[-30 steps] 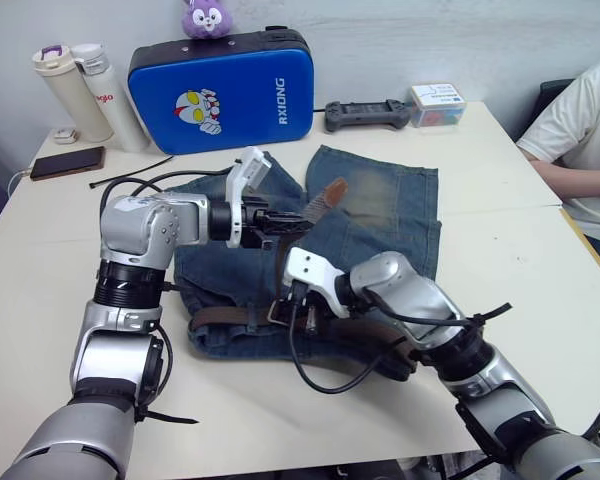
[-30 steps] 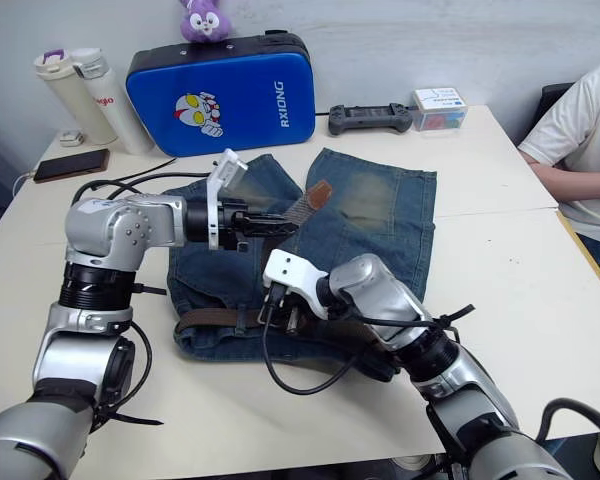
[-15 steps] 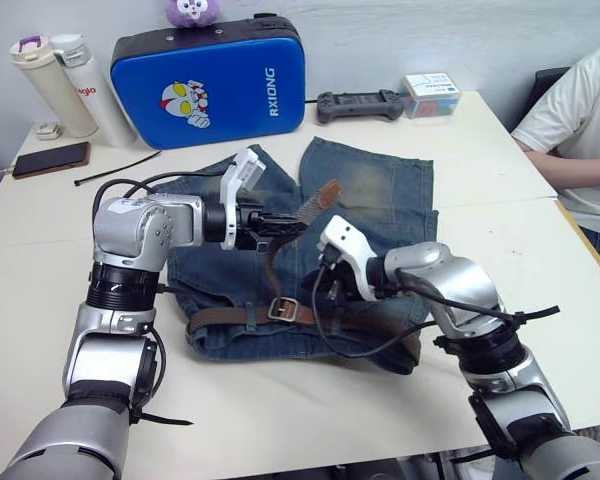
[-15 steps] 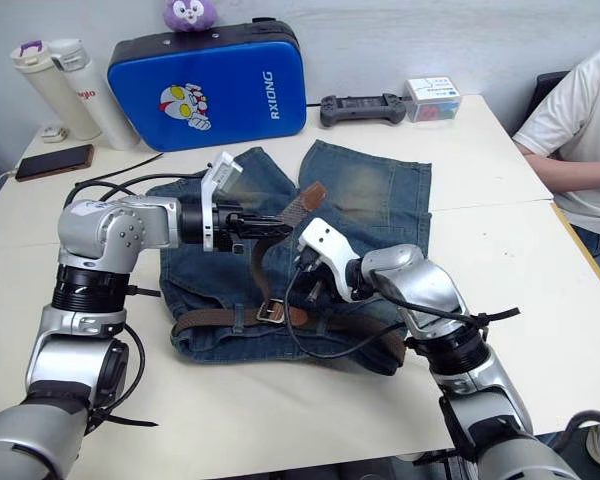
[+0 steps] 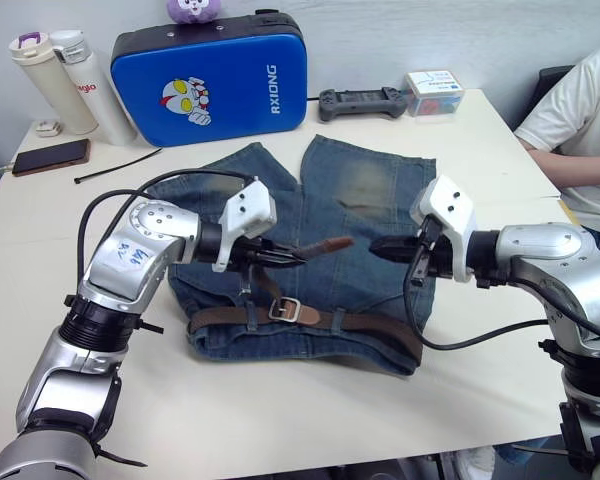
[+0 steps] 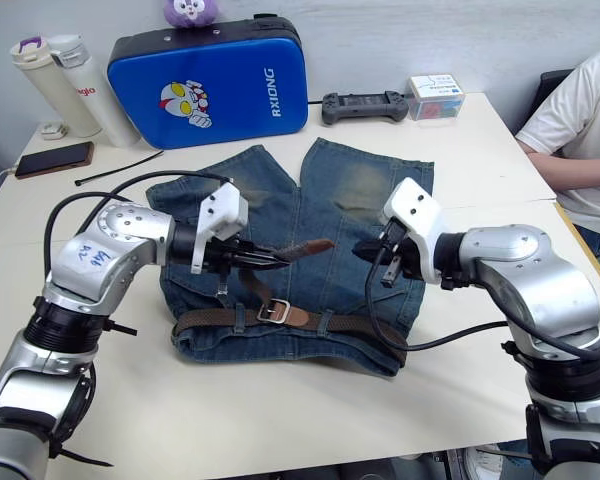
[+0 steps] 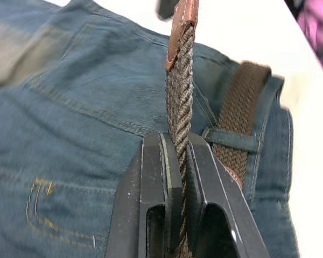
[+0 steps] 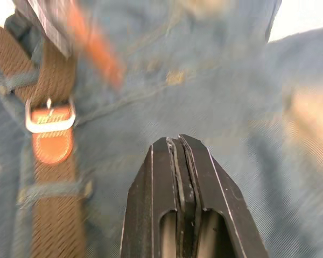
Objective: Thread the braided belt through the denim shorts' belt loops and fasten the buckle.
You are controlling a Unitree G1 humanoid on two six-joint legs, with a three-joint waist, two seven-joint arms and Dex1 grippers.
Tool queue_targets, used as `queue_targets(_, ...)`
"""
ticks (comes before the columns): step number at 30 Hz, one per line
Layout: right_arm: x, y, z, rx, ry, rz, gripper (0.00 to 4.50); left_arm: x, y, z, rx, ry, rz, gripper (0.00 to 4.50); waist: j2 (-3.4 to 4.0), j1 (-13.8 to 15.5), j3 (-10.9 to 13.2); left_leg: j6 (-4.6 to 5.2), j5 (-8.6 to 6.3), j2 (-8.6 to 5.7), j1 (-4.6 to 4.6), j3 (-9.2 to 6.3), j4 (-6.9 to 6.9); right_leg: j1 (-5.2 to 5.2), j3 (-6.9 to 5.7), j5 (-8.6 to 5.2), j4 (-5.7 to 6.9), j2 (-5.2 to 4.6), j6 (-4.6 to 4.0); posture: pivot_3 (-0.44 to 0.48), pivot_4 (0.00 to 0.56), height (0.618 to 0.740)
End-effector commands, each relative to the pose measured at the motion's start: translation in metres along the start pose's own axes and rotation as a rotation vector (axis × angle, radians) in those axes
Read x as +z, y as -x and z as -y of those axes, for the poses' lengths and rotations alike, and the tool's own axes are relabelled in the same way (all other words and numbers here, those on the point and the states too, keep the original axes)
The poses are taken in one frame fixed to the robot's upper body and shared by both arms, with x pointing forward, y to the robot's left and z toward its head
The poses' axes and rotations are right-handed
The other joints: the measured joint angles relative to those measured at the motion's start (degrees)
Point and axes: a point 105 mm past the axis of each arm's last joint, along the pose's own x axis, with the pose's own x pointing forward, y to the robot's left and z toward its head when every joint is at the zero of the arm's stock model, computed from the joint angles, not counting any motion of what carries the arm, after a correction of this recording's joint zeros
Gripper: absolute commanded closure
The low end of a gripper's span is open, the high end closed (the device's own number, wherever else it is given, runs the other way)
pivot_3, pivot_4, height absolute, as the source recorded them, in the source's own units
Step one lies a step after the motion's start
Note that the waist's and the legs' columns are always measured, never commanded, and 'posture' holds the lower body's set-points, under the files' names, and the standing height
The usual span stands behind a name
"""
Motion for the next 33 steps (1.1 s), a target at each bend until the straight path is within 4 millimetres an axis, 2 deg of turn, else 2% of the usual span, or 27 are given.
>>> queue_targets(1, 0.014, 0.003, -0.004, 0.023, 0.106, 0.027, 3.09, 0.004, -0.001, 0.000, 0.009, -0.122, -0.011, 4.50, -0.03, 0.1, 0.1, 0.01, 0.00, 0.00, 0.00, 0.01, 0.00, 0.00, 0.00, 0.00, 0.00, 0.00, 0.00, 0.000, 0.150, 0.740)
queue_targets(5, 0.012, 0.002, -0.010, 0.071, 0.160, -0.014, 1.12, 0.002, -0.003, -0.005, 0.037, -0.158, -0.013, 4.50, -0.06, 0.5, 0.1, 0.06, -0.01, -0.01, -0.01, 0.01, 0.04, 0.01, 0.00, 0.00, -0.02, -0.01, 0.00, 0.000, 0.150, 0.740)
queue_targets(16, 0.020, -0.004, -0.029, 0.183, 0.144, 0.004, 1.12, -0.008, -0.008, -0.010, 0.031, -0.156, -0.027, 4.50, -0.08, 1.2, 0.2, 0.09, -0.02, 0.01, -0.02, 0.04, 0.10, 0.01, 0.00, 0.00, 0.00, 0.00, 0.01, 0.000, 0.150, 0.740)
queue_targets(22, 0.020, -0.009, -0.029, 0.167, 0.143, 0.002, 1.12, -0.010, -0.008, -0.010, 0.026, -0.158, -0.031, 4.50, -0.08, 1.4, 0.2, 0.10, -0.03, 0.00, -0.02, 0.04, 0.12, 0.02, 0.00, 0.01, 0.00, -0.01, 0.01, 0.000, 0.150, 0.740)
queue_targets(25, 0.016, -0.016, -0.029, 0.154, 0.161, -0.016, 1.91, -0.011, -0.008, -0.008, 0.018, -0.176, -0.047, 4.50, -0.08, 1.3, 0.2, 0.10, -0.03, 0.00, -0.02, 0.04, 0.12, 0.01, 0.00, 0.01, 0.02, 0.00, 0.01, 0.000, 0.150, 0.740)
queue_targets(27, 0.015, -0.020, -0.031, 0.167, 0.167, -0.021, 2.74, -0.007, -0.008, -0.008, 0.024, -0.170, -0.035, 4.50, -0.08, 1.3, 0.2, 0.10, -0.03, 0.01, -0.02, 0.04, 0.12, 0.00, 0.01, 0.01, 0.03, 0.01, 0.01, 0.000, 0.150, 0.740)
queue_targets(30, 0.012, -0.026, -0.034, 0.172, 0.179, -0.030, 4.28, -0.005, -0.007, -0.009, 0.028, -0.170, -0.032, 4.50, -0.08, 1.4, 0.2, 0.10, -0.03, 0.00, -0.02, 0.05, 0.14, 0.00, 0.01, 0.01, 0.04, 0.00, 0.01, 0.000, 0.150, 0.740)
queue_targets(33, 0.013, -0.027, -0.034, 0.170, 0.177, -0.018, 4.40, -0.004, -0.005, -0.009, 0.034, -0.166, -0.026, 4.50, -0.08, 1.4, 0.2, 0.10, -0.03, 0.00, -0.02, 0.04, 0.17, 0.01, 0.00, 0.01, 0.05, 0.00, 0.01, 0.000, 0.150, 0.740)
